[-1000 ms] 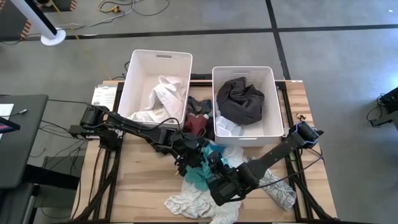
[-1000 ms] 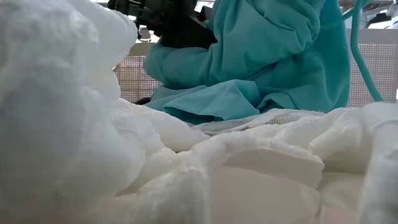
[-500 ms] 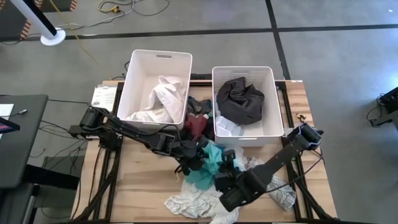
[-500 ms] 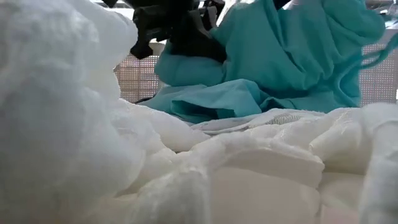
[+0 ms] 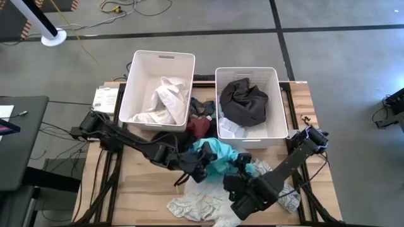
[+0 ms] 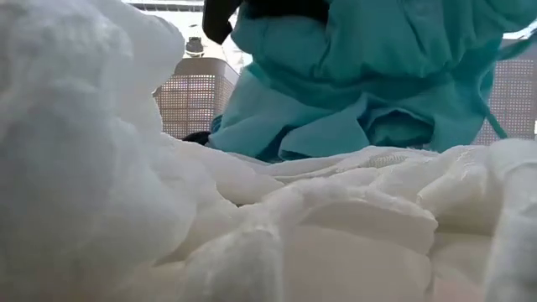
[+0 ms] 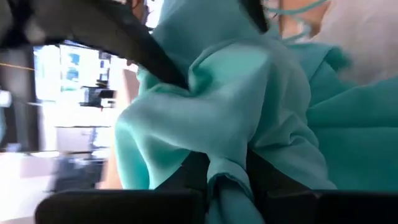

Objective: Sort clothes
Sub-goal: Put the light blue pants into the right white laundry bin

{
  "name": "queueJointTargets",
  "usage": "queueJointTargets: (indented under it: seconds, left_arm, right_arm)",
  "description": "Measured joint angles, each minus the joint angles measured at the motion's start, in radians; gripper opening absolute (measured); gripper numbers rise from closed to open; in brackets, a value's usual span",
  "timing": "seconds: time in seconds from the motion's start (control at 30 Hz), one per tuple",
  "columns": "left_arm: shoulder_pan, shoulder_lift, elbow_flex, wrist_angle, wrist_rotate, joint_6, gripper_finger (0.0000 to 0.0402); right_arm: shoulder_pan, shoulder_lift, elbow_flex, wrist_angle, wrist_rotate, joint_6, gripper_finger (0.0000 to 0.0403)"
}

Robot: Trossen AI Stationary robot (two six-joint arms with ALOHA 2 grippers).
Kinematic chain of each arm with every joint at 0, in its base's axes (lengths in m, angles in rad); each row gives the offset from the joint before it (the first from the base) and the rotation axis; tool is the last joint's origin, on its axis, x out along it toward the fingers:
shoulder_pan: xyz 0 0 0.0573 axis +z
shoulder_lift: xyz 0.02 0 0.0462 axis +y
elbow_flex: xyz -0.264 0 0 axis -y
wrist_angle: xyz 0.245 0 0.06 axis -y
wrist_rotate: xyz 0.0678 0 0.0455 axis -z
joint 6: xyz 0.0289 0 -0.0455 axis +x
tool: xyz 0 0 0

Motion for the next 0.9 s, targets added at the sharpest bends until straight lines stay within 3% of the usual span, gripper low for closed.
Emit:
queueJointTargets:
  seconds: [0.27, 0.43, 0.63, 0.9]
  left_arm:
    - [-0.033, 0.0, 0.004, -0.005, -0.28, 0.189, 0.0033]
    - [-0.041, 0.0, -0.002, -0.001, -0.404, 0.298, 0.0033]
    - [-0.06, -0.001, -0.003, 0.092, -0.443, 0.443, 0.0033]
    - [-0.102, -0.001, -0.003, 0.488, -0.439, 0.796, 0.0033]
  right_arm:
    - [0.058, -0.062, -0.002, 0.036, 0.076, 0.031, 0.0286]
    - [0.109, -0.144, -0.002, 0.036, 0.159, 0.119, 0.0286]
    - [0.126, -0.233, -0.004, -0.055, 0.177, 0.25, 0.0286]
    - [0.079, -0.319, -0.005, -0.057, 0.087, 0.239, 0.0286]
